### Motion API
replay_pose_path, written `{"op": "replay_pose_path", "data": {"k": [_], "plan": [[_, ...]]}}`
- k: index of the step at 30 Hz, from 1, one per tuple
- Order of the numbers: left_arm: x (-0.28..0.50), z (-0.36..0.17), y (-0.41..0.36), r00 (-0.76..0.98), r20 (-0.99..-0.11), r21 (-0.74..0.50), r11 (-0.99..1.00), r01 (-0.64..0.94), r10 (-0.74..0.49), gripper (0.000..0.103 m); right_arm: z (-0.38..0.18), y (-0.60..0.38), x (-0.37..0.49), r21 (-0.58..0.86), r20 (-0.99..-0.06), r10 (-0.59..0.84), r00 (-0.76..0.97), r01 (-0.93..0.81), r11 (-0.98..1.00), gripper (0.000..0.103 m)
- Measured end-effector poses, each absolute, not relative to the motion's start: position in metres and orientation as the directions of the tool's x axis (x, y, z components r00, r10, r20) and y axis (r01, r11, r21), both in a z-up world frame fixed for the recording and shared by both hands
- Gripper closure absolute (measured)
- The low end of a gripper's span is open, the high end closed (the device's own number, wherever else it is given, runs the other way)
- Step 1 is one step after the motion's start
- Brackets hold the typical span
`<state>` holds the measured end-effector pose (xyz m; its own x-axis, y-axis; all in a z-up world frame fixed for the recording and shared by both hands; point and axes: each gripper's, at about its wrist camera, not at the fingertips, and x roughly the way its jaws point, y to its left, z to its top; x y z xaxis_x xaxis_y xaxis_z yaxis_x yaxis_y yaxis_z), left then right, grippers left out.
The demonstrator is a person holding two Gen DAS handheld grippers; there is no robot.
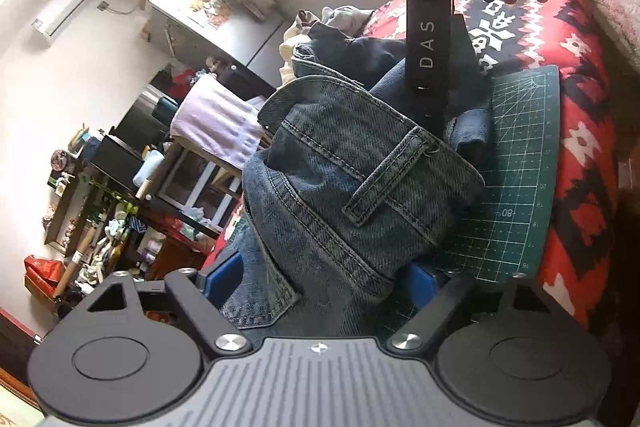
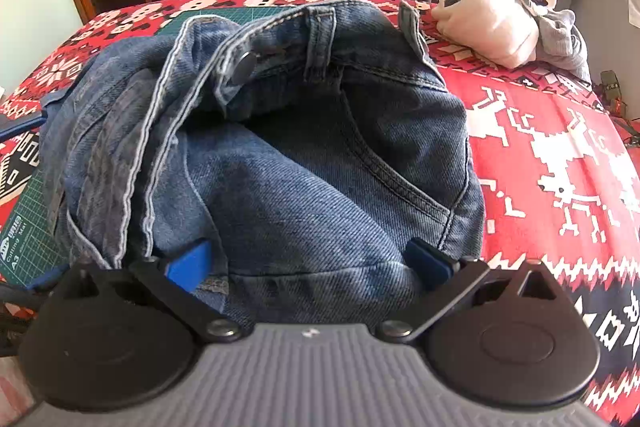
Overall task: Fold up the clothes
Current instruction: 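Grasp the jeans waistband with the left tool and lift it toward the right tool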
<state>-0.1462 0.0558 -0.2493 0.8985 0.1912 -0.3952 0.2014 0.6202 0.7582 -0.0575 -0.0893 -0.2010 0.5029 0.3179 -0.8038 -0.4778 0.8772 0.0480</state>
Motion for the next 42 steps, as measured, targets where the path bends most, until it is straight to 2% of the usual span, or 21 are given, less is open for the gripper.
{"op": "replay_pose_path", "data": {"k": [1,2,7,12,16,18,20,22,24,28,32,35,37,39,42], "plan": [[-0.146,-0.246,0.057,0.902,-0.387,0.754,0.628,0.190,0.192,0.037,-0.201,-0.090,-0.058,0.048,-0.803,0.319,0.503,-0.479,0.876,0.000],[-0.145,-0.242,0.059,0.905,-0.380,0.750,0.636,0.179,0.194,0.041,-0.201,-0.088,-0.057,0.048,-0.803,0.319,0.503,-0.479,0.876,0.000],[-0.138,-0.215,0.070,0.931,-0.284,0.741,0.669,0.062,0.228,0.042,-0.201,-0.089,-0.057,0.049,-0.803,0.321,0.503,-0.481,0.876,0.000],[-0.109,-0.197,0.088,0.921,-0.275,0.721,0.693,0.007,0.276,0.042,-0.202,-0.087,-0.057,0.049,-0.803,0.319,0.503,-0.479,0.876,0.000],[-0.080,-0.186,0.108,0.900,-0.333,0.639,0.769,-0.003,0.281,0.042,-0.201,-0.088,-0.058,0.052,-0.801,0.324,0.503,-0.480,0.875,0.001],[-0.070,-0.179,0.117,0.892,-0.359,0.598,0.801,-0.008,0.276,0.047,-0.201,-0.088,-0.058,0.056,-0.802,0.326,0.501,-0.480,0.875,0.001],[-0.063,-0.172,0.126,0.882,-0.393,0.540,0.842,-0.008,0.260,0.069,-0.197,-0.088,-0.056,0.067,-0.809,0.331,0.486,-0.482,0.873,0.000],[-0.057,-0.167,0.137,0.868,-0.439,0.459,0.888,-0.004,0.230,0.079,-0.187,-0.093,-0.055,0.089,-0.793,0.350,0.499,-0.473,0.877,0.000],[-0.052,-0.163,0.146,0.856,-0.479,0.380,0.925,0.002,0.195,0.081,-0.170,-0.104,-0.058,0.114,-0.741,0.385,0.550,-0.462,0.879,0.001],[-0.049,-0.160,0.156,0.844,-0.517,0.298,0.954,0.024,0.140,0.086,-0.141,-0.131,-0.053,0.114,-0.659,0.387,0.645,-0.423,0.899,0.001],[-0.052,-0.159,0.166,0.833,-0.541,0.237,0.971,0.014,0.120,0.089,-0.141,-0.175,-0.017,0.172,-0.668,0.305,0.679,-0.258,0.951,0.001],[-0.056,-0.160,0.173,0.825,-0.553,0.212,0.977,0.007,0.114,0.089,-0.158,-0.204,0.006,0.271,-0.682,0.315,0.660,-0.171,0.947,0.011],[-0.059,-0.160,0.177,0.820,-0.561,0.195,0.981,0.002,0.110,0.089,-0.167,-0.216,0.018,0.324,-0.685,0.337,0.646,-0.145,0.935,0.024],[-0.062,-0.160,0.182,0.815,-0.569,0.178,0.984,-0.004,0.106,0.089,-0.170,-0.213,0.024,0.335,-0.683,0.366,0.632,-0.175,0.926,0.029],[-0.067,-0.161,0.188,0.808,-0.581,0.152,0.988,-0.012,0.099,0.089,-0.182,-0.197,0.037,0.340,-0.700,0.417,0.580,-0.243,0.908,0.030]]}}
